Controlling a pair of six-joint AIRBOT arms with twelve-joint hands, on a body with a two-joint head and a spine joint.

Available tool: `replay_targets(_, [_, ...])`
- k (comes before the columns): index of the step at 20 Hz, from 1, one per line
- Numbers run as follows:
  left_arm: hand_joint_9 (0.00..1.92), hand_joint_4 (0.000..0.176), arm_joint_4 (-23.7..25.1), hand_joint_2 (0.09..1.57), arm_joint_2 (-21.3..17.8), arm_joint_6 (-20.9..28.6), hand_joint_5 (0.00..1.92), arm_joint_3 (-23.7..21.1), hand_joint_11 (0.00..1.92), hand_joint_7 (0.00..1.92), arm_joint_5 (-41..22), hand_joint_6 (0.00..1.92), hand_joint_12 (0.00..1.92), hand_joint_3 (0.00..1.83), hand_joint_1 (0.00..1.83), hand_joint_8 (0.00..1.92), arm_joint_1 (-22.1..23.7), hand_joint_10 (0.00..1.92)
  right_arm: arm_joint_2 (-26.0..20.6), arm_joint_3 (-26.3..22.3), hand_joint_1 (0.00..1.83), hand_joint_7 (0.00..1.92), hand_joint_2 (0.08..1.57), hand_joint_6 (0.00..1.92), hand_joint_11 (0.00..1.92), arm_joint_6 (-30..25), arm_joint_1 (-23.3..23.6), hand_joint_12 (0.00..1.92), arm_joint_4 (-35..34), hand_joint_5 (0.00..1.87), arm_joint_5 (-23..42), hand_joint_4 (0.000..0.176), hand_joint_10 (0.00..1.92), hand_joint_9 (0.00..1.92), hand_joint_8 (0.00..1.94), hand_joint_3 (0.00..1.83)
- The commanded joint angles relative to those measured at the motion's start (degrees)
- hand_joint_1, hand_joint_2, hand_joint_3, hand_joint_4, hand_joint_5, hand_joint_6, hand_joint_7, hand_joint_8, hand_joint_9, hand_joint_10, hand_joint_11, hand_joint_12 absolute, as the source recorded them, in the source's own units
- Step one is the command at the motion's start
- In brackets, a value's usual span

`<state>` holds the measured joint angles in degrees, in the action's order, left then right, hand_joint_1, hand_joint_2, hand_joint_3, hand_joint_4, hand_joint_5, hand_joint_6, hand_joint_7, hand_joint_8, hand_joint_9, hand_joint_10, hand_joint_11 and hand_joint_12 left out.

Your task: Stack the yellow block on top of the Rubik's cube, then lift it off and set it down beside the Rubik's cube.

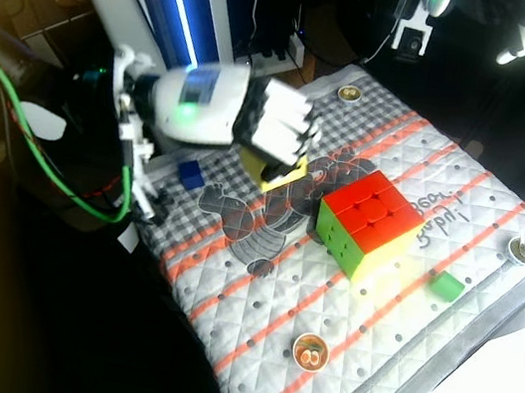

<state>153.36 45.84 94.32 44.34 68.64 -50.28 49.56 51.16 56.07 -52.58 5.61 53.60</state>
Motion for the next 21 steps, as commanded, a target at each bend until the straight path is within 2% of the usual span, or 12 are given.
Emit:
replay_targets(1, [0.05, 0.017, 1.8, 1.33, -0.1, 0.4, 0.27, -0.2, 0.00, 0.35, 7.4, 0.02, 1.69, 0.00, 0.51, 0.14, 0.4, 1.00, 0.1, -0.2, 1.23, 0.97, 1.16, 1.20, 0.93, 0.1, 0.3, 1.57, -0.6, 0.81, 4.7, 0.000, 1.33, 1.00, 1.18, 0.00])
replay_targets(6, [0.05, 0.016, 1.8, 1.34, 0.0, 0.4, 0.26, -0.2, 0.00, 0.30, 7.5, 0.02, 1.75, 0.00, 0.53, 0.18, 0.4, 1.02, 1.8, 0.2, 1.37, 0.89, 1.16, 1.18, 0.93, 0.1, -1.6, 1.58, -0.6, 0.78, -1.4, 0.000, 1.33, 0.91, 1.19, 0.00])
replay_targets(7, [0.05, 0.022, 1.8, 1.33, 0.0, 0.4, 0.27, -0.2, 0.00, 0.24, 7.5, 0.03, 1.75, 0.00, 0.52, 0.36, 0.4, 1.03, 2.1, 0.2, 1.13, 0.71, 1.21, 1.32, 0.58, 0.1, -2.0, 1.71, -0.7, 0.75, -2.7, 0.000, 1.40, 0.70, 1.23, 0.01])
replay_targets(8, [0.05, 0.022, 1.8, 1.33, 0.0, 0.4, 0.27, -0.2, 0.00, 0.24, 7.5, 0.03, 1.75, 0.00, 0.52, 0.36, 0.4, 1.03, 2.1, 0.2, 1.13, 0.71, 1.21, 1.32, 0.58, 0.1, -2.1, 1.71, -0.8, 0.75, -2.8, 0.000, 1.40, 0.70, 1.23, 0.01])
replay_targets(9, [0.02, 0.028, 1.7, 1.34, 0.0, 0.4, 0.26, -0.2, 0.00, 0.20, 7.5, 0.04, 1.77, 0.00, 0.51, 0.45, 0.4, 1.07, 2.2, 0.2, 0.99, 0.30, 1.09, 1.17, 0.24, 0.1, -2.2, 1.81, -1.0, 0.34, -3.0, 0.000, 1.52, 0.30, 1.32, 0.00])
replay_targets(10, [0.01, 0.027, 1.6, 1.34, 0.0, 0.4, 0.25, -0.2, 0.00, 0.17, 7.5, 0.05, 1.78, 0.00, 0.51, 0.51, 0.4, 1.08, 2.2, 0.2, 0.87, 0.06, 1.03, 1.22, 0.05, 0.1, -2.3, 1.87, -1.4, 0.11, -3.0, 0.000, 1.60, 0.06, 1.41, 0.00])
replay_targets(12, [0.00, 0.019, 1.5, 1.34, 0.0, 0.4, 0.25, -0.2, 0.00, 0.14, 7.5, 0.06, 1.80, 0.00, 0.51, 0.60, 0.3, 1.10, 2.2, 0.2, 0.76, 0.00, 0.91, 1.14, 0.00, 0.1, -2.3, 1.69, -1.7, 0.00, -2.9, 0.000, 1.15, 0.00, 0.84, 0.00])
replay_targets(13, [0.00, 0.020, 1.4, 1.34, 0.0, 0.4, 0.24, -0.2, 0.00, 0.11, 7.5, 0.07, 1.80, 0.00, 0.52, 0.68, 0.2, 1.11, 2.1, 0.2, 0.72, 0.00, 0.88, 1.02, 0.00, 0.1, -2.3, 1.49, -1.7, 0.00, -2.8, 0.000, 0.75, 0.00, 0.58, 0.00])
replay_targets(15, [0.02, 0.026, 1.3, 1.34, -0.1, 0.4, 0.24, -0.2, 0.00, 0.12, 7.5, 0.08, 1.78, 0.00, 0.50, 0.69, 0.1, 1.09, 1.6, 0.1, 0.66, 0.00, 0.83, 0.68, 0.00, 0.1, -2.3, 1.41, -2.0, 0.00, -1.7, 0.008, 0.53, 0.00, 0.43, 0.00])
replay_targets(19, [0.05, 0.043, 1.1, 1.31, -0.3, 1.7, 0.24, 0.1, 0.00, 0.17, 8.0, 0.12, 1.78, 0.00, 0.52, 0.65, -0.2, 1.04, -0.9, -1.1, 0.64, 0.00, 0.91, 0.69, 0.00, 0.1, -2.3, 1.57, -4.1, 0.00, 4.5, 0.000, 0.92, 0.00, 0.74, 0.00])
replay_targets(20, [0.05, 0.035, 1.2, 1.31, -0.3, 4.3, 0.25, 0.6, 0.00, 0.18, 8.1, 0.15, 1.86, 0.00, 0.53, 0.70, -0.4, 1.08, -1.5, -1.3, 0.61, 0.00, 0.93, 0.68, 0.00, 0.2, -2.3, 1.70, -4.8, 0.00, 6.5, 0.000, 1.04, 0.00, 0.81, 0.00])
replay_targets(21, [0.11, 0.012, 1.8, 1.30, -0.3, 8.9, 0.28, 1.9, 0.00, 0.21, 8.3, 0.29, 1.86, 0.00, 0.54, 0.76, -1.0, 1.12, -2.3, -1.6, 0.52, 0.00, 0.94, 0.89, 0.00, 0.5, -2.3, 1.74, -5.9, 0.00, 9.6, 0.000, 1.17, 0.00, 1.04, 0.00])
